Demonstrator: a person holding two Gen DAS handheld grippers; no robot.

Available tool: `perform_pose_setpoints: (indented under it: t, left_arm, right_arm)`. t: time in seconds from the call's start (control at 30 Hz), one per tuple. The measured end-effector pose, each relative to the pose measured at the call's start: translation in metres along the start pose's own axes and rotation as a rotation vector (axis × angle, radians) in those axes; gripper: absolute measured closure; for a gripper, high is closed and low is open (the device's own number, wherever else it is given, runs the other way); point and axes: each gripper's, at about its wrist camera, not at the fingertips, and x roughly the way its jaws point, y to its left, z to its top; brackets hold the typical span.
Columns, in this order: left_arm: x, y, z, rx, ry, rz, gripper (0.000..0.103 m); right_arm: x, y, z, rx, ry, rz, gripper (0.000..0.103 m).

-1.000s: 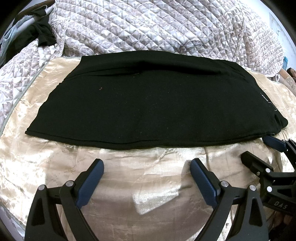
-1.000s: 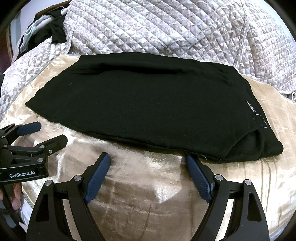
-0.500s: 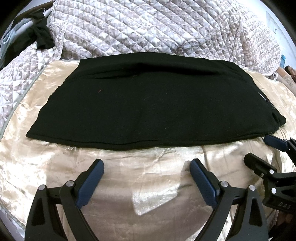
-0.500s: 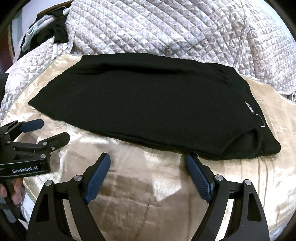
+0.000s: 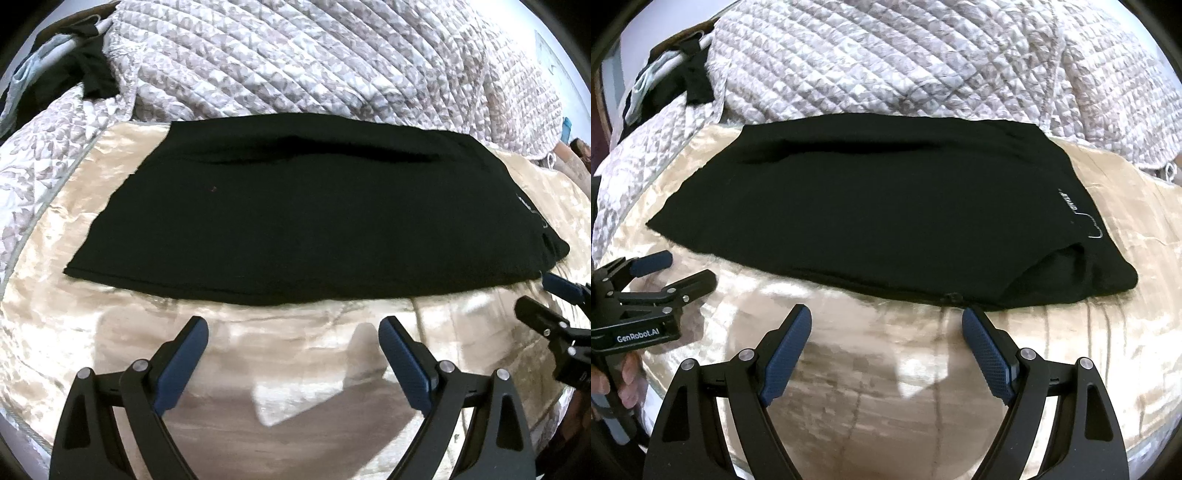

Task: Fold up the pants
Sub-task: 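Lower both grippers onto one end of the black pants and close them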

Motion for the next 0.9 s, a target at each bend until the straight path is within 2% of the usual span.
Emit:
perform_pose_setpoints:
  t: [0.2, 0.5, 0.9]
  left_arm:
    - [-0.004, 0.026, 0.002, -0.064, -0.016, 0.037, 0.008]
    - [0.007, 0.078, 0.004, -0.251, 0.015, 0.052, 0.008]
    - [0.032, 0.107, 0.025, -0.397, -0.019, 0.003, 0.008]
  right_arm:
    - [-0.008, -0.025, 0.001, 0.070, -0.013, -0.021, 0.019]
    - [-0.012, -0.074, 0.003, 0.257, -0.017, -0.039, 0.019]
    - [0.008, -0.132, 0.021, 0.539, -0.074, 0.074, 0.019]
